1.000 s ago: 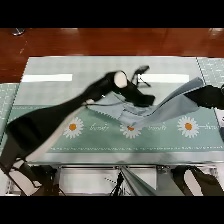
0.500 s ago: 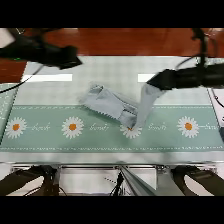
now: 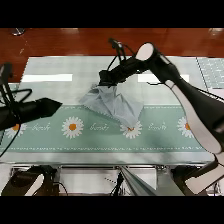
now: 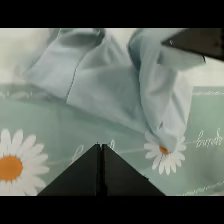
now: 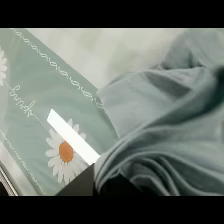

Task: Fold the shirts.

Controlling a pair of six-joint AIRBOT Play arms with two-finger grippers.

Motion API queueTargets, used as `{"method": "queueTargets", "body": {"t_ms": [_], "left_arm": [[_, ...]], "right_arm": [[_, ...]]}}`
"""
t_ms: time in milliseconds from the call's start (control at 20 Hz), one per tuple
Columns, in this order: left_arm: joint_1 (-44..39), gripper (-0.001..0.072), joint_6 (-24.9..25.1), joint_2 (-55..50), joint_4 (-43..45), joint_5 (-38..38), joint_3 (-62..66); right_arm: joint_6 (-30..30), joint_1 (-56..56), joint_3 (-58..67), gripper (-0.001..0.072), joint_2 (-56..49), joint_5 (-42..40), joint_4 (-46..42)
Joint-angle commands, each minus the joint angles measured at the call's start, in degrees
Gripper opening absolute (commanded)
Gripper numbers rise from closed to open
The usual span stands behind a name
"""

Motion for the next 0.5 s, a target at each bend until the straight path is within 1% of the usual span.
{"method": "queueTargets", "body": {"t_ms": [0,100,150,200,250,300,450], "left_arm": [[0.22,0.0024,-1.36,3.37,-0.98,1.46,-7.30],[0.22,0.0023,-1.36,3.26,-0.96,2.89,-7.78],[0.22,0.0024,-1.36,3.26,-0.96,4.22,-7.78],[0.24,0.0023,-1.36,3.26,-0.96,5.75,-7.78],[0.24,0.0023,-1.38,3.19,-0.98,7.61,-7.78],[0.24,0.0023,-1.40,2.99,-1.18,9.29,-7.78],[0.24,0.0023,-2.16,2.10,-1.22,11.89,-7.74]], "right_arm": [[2.60,2.10,6.21,0.0023,-7.80,-1.51,0.87],[3.10,2.12,6.60,0.0026,-8.59,-2.73,3.02],[3.10,2.16,6.60,0.0196,-8.74,-2.67,4.37],[2.43,2.16,6.60,0.0566,-8.74,-1.81,5.88],[-0.02,2.01,6.60,0.0635,-8.57,0.09,7.61],[-1.99,1.20,6.60,0.0635,-8.07,2.91,8.35],[-1.62,-2.78,6.58,0.0634,-4.61,10.80,6.21]]}}
